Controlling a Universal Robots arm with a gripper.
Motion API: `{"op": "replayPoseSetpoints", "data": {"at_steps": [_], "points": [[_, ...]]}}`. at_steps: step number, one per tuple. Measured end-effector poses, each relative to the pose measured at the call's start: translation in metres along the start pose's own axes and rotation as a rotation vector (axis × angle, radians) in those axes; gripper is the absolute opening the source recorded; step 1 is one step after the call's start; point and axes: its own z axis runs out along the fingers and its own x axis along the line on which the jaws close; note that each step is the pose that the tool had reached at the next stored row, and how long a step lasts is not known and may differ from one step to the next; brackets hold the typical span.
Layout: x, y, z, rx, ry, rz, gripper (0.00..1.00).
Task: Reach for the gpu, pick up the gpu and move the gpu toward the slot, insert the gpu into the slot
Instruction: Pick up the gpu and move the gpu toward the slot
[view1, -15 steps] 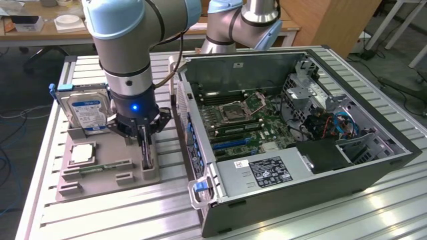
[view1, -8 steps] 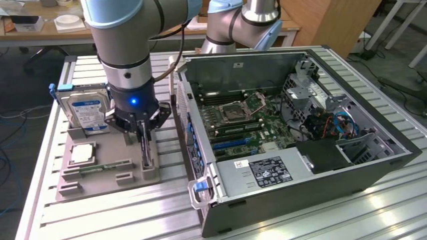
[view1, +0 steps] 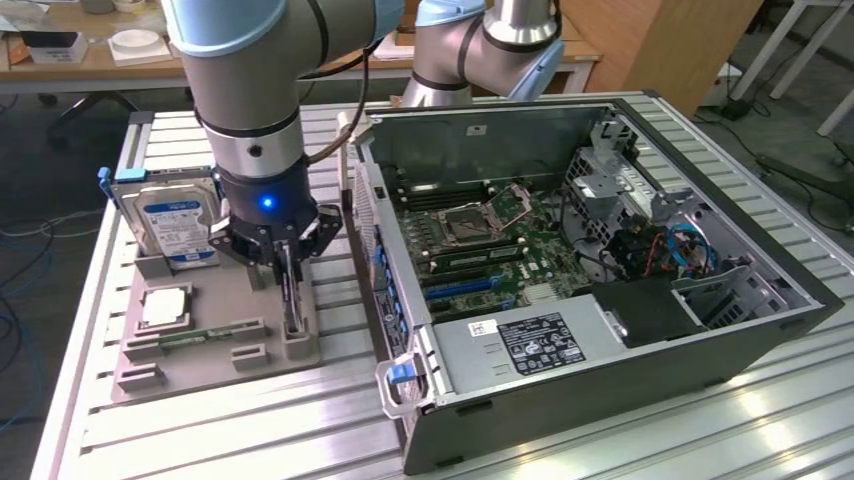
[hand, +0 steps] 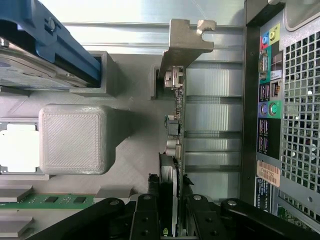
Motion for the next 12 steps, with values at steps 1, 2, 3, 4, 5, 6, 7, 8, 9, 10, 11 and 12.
{"op": "replayPoseSetpoints", "data": {"at_steps": [1, 2, 3, 4, 5, 6, 7, 8, 9, 10, 11, 12], "points": [[0.0, 0.0, -0.0001, 0.0, 0.0, 0.0, 0.27], [0.0, 0.0, -0.0013, 0.0003, 0.0003, 0.0, 0.27], [0.0, 0.0001, -0.0029, 0.0002, 0.0001, 0.0, 0.27], [0.0, 0.0001, -0.0046, 0.0001, 0.0, 0.0, 0.27], [0.0, 0.0002, -0.0063, 0.0002, 0.0001, 0.0, 0.27], [0.0, 0.0003, -0.0094, 0.0001, 0.0, 0.0, 0.27], [0.0, 0.0003, -0.0113, 0.0001, 0.0, 0.0, 0.27], [0.0, 0.0004, -0.0132, 0.0001, 0.0, 0.0, 0.27], [0.0, 0.0004, -0.0152, 0.0, 0.0, 0.0, 0.27], [0.0, 0.0005, -0.0176, 0.0001, 0.0, 0.0, 0.27], [0.0, 0.0006, -0.0201, 0.0, 0.0, 0.0, 0.27], [-0.001, 0.0007, -0.0227, 0.0, -0.0001, 0.0, 0.27]]}}
